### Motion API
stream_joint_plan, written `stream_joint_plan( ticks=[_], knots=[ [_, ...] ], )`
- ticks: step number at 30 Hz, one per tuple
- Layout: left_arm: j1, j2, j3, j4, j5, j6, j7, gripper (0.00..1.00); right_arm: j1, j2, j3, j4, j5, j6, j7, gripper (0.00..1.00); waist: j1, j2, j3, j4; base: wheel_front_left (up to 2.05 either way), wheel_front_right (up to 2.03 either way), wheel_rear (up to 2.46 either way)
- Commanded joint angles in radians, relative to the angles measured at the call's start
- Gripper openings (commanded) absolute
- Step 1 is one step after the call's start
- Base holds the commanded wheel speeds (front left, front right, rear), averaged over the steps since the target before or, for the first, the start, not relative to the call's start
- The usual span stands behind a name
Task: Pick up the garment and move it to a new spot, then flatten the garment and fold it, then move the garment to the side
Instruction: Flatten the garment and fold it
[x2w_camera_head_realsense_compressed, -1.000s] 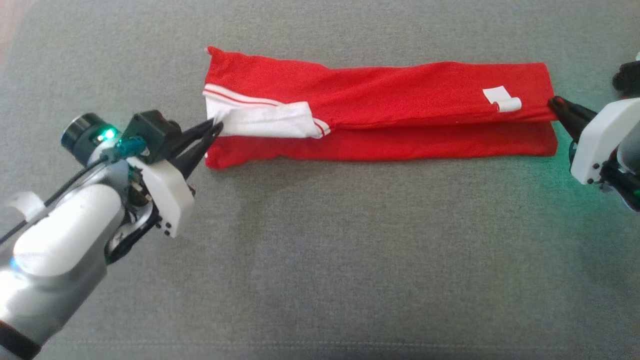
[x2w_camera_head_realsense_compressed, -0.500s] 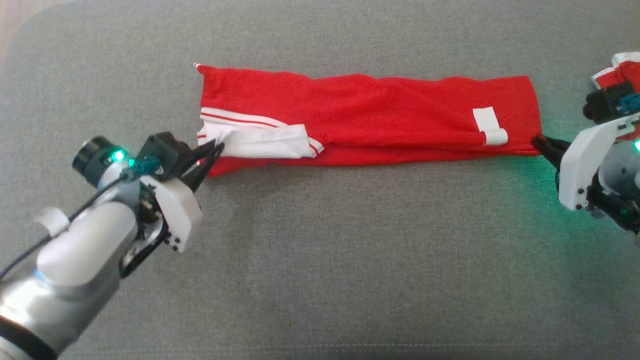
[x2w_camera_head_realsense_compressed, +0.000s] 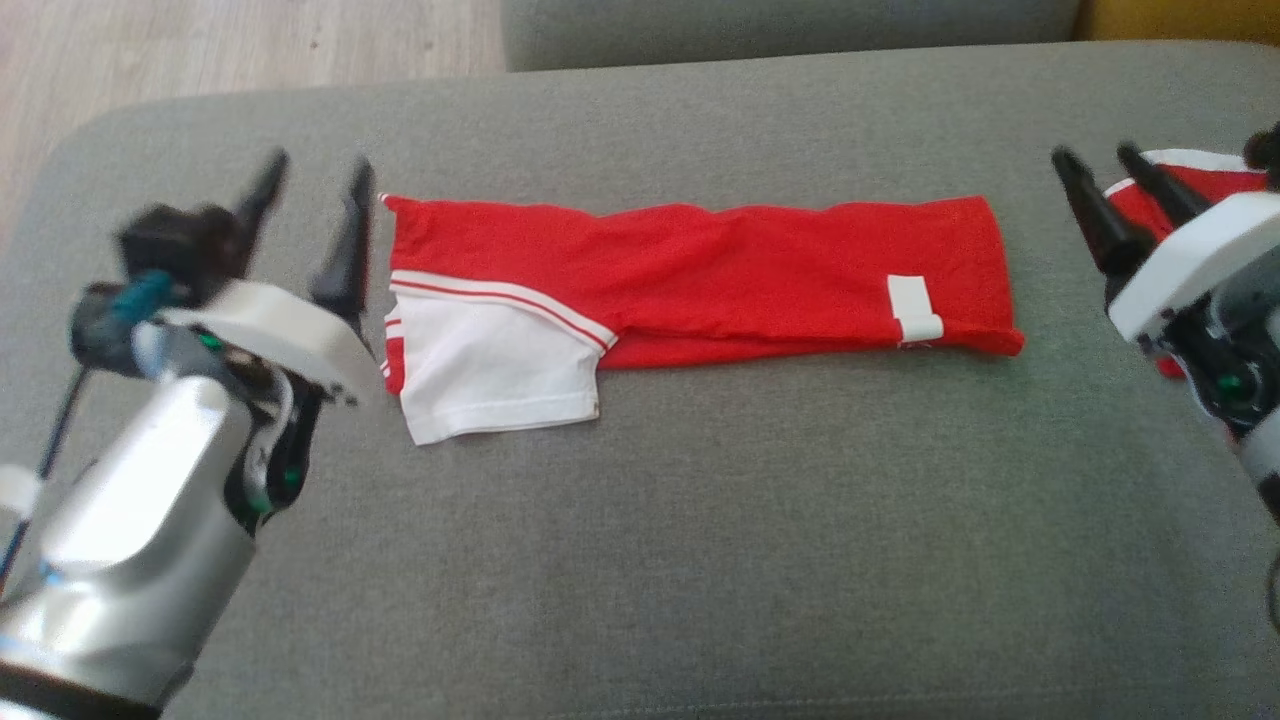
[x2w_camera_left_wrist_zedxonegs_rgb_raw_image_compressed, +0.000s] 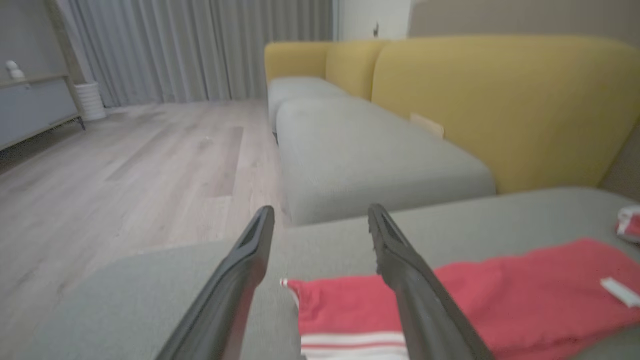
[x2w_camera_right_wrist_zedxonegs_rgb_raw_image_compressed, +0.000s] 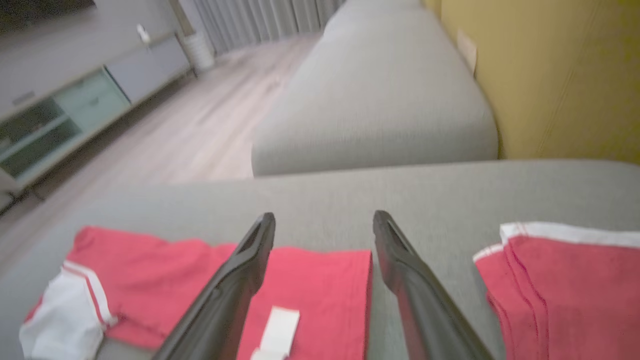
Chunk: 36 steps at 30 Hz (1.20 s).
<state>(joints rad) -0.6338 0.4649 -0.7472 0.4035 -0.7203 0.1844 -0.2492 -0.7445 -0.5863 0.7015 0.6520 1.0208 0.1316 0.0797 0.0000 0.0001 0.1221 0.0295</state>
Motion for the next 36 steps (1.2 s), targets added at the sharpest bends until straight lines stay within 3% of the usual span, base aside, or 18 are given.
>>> stream_joint_plan(
  ticks=[1, 4, 8, 13, 15, 16, 18, 26, 36],
  knots=[
    [-0.012, 0.019, 0.102, -0.071, 0.020, 0.025, -0.012, 1.00, 0.013, 0.004, -0.023, -0.031, -0.004, -0.001, -0.051, 1.00, 0.0000, -0.0001, -0.010, -0.008, 0.00, 0.00, 0.00],
    [0.086, -0.025, 0.258, -0.203, 0.068, 0.060, -0.012, 1.00, 0.039, 0.069, -0.085, -0.045, -0.043, -0.001, -0.176, 1.00, 0.0000, -0.0001, -0.021, -0.017, 0.00, 0.00, 0.00],
    [0.222, -0.102, 0.399, -0.315, 0.145, 0.050, -0.012, 1.00, 0.093, 0.179, -0.165, -0.045, -0.144, -0.001, -0.302, 1.00, 0.0000, -0.0001, -0.033, -0.028, 0.00, 0.00, 0.00],
    [0.369, -0.217, 0.515, -0.345, 0.218, -0.037, -0.012, 1.00, 0.192, 0.329, -0.327, -0.032, -0.340, -0.001, -0.339, 1.00, 0.0000, -0.0001, -0.045, -0.038, 0.00, 0.00, 0.00],
    [0.415, -0.254, 0.547, -0.330, 0.256, -0.079, -0.012, 1.00, 0.234, 0.390, -0.414, -0.062, -0.439, -0.001, -0.341, 1.00, 0.0000, -0.0001, -0.044, -0.045, 0.00, 0.00, 0.00],
    [0.449, -0.294, 0.580, -0.316, 0.285, -0.117, -0.012, 1.00, 0.284, 0.455, -0.500, -0.105, -0.529, -0.001, -0.341, 1.00, 0.0000, -0.0001, -0.043, -0.048, 0.00, 0.00, 0.00],
    [0.470, -0.327, 0.612, -0.310, 0.316, -0.150, -0.012, 1.00, 0.327, 0.497, -0.565, -0.143, -0.601, -0.001, -0.341, 1.00, 0.0000, -0.0001, -0.039, -0.049, 0.00, 0.00, 0.00],
    [0.466, -0.385, 0.674, -0.294, 0.402, -0.240, -0.013, 1.00, 0.361, 0.534, -0.664, -0.201, -0.706, -0.001, -0.341, 1.00, 0.0000, -0.0001, 0.002, -0.024, 0.00, 0.00, 0.00],
    [0.431, -0.412, 0.656, -0.268, 0.439, -0.286, -0.013, 1.00, 0.254, 0.536, -0.829, -0.014, -0.780, -0.001, -0.278, 1.00, 0.0000, -0.0001, 0.076, 0.057, 0.00, 0.00, 0.00]
  ],
)
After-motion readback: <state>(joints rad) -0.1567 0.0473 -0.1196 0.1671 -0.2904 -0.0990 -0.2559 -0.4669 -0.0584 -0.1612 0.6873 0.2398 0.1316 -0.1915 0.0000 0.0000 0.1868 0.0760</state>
